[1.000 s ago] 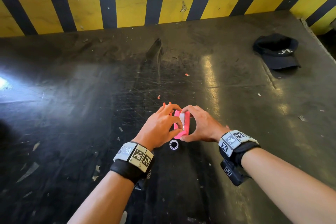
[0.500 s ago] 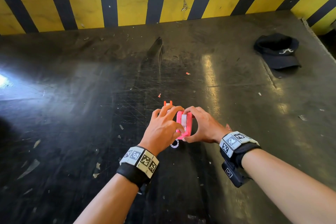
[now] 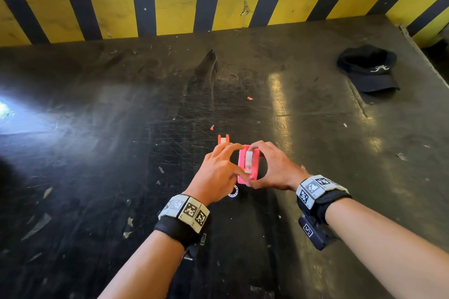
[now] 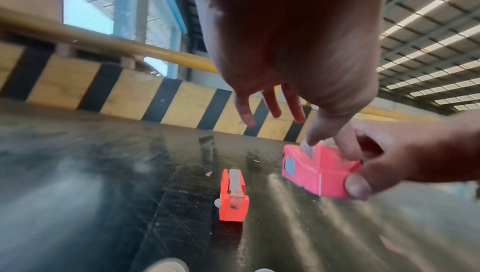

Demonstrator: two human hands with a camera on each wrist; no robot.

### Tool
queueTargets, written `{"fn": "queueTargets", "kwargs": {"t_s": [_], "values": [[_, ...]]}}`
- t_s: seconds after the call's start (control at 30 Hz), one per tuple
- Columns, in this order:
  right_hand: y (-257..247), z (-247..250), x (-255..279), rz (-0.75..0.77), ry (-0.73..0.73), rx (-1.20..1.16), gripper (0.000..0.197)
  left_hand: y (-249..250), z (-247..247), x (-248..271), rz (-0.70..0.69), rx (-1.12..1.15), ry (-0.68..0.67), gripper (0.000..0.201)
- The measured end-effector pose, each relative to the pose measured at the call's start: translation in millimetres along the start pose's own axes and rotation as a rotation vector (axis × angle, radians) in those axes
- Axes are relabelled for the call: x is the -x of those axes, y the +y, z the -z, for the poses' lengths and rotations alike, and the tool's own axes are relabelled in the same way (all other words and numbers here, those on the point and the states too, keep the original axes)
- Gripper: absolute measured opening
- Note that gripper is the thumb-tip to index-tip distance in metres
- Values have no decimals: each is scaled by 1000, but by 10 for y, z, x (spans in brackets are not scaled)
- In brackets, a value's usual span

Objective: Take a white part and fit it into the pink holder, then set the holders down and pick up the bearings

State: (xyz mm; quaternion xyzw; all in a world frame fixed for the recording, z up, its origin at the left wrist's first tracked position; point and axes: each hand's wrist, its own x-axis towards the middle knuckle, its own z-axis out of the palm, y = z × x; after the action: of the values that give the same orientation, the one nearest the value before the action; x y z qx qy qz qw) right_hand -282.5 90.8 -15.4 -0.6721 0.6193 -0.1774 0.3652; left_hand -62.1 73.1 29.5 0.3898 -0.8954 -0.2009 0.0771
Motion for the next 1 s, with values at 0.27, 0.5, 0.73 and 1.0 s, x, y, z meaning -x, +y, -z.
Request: {"fn": "queueTargets", "kwargs": {"t_s": [0.27, 0.5, 0.73, 1.0], "values": [[131, 3, -274, -53, -34, 112, 125, -414, 35, 49, 248, 139, 47, 36], [213, -123, -763, -150, -46, 211, 119, -790, -163, 161, 444, 124, -283, 50], [320, -302, -943, -246, -53, 264, 122, -998, -415, 236, 517, 143, -392, 75], [-55, -418, -594, -78, 109, 371, 97, -1042, -496, 182, 491, 60, -413, 75]]}}
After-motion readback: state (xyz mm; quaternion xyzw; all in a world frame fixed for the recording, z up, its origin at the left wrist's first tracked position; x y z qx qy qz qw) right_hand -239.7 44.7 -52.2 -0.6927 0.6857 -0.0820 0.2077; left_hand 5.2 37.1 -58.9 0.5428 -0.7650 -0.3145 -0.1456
